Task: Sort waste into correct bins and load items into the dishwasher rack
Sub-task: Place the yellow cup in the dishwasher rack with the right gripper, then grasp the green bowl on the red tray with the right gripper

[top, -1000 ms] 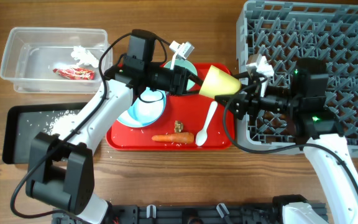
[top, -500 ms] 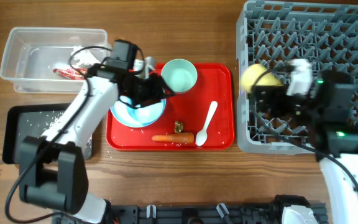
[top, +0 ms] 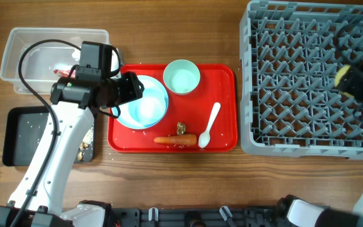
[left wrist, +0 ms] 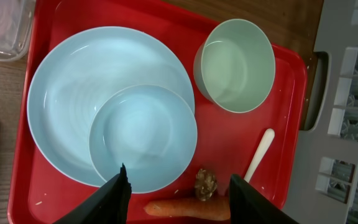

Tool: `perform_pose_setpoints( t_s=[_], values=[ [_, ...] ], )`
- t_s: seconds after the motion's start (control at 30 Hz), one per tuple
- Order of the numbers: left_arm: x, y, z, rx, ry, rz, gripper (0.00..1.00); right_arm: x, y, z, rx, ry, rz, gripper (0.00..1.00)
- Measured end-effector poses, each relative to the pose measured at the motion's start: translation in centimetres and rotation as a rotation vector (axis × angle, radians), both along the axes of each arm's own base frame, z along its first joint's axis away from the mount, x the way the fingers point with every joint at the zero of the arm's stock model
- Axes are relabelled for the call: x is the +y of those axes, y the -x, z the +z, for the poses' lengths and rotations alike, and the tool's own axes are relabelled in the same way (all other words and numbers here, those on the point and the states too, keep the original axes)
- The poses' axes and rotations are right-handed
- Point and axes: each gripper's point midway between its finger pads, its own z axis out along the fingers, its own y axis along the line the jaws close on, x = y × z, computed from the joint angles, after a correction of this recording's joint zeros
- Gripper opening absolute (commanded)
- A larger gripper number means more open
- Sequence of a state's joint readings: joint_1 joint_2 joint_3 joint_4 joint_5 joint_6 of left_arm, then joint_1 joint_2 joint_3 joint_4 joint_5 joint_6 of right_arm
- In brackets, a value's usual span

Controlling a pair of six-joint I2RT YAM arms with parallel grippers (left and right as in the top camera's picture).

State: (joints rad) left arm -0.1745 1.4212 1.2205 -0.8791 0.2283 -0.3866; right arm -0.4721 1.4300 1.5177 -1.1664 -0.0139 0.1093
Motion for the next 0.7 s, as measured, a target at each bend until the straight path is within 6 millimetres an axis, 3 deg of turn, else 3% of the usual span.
perform_pose_setpoints(
  t_s=[0.13,0.33,0.7],
  values=[
    [0.1,0.1,-0.1,0.004,-0.004,0.002,0.52,-4.5,0.4,-2.8,0.059,-0.02,-0.131,0.56],
    [0.2,0.2,-0.2,0.01,-0.008,0.003,0.52,-9.2,2.0,-4.2,0.056,-0.047,-0.31,0.57],
    [0.2,0.7,-0.4,0.033,-0.012,0.003,0.53,-11.6,2.2,-10.2,0.172,-0.142,-0.396,0.61]
  ],
)
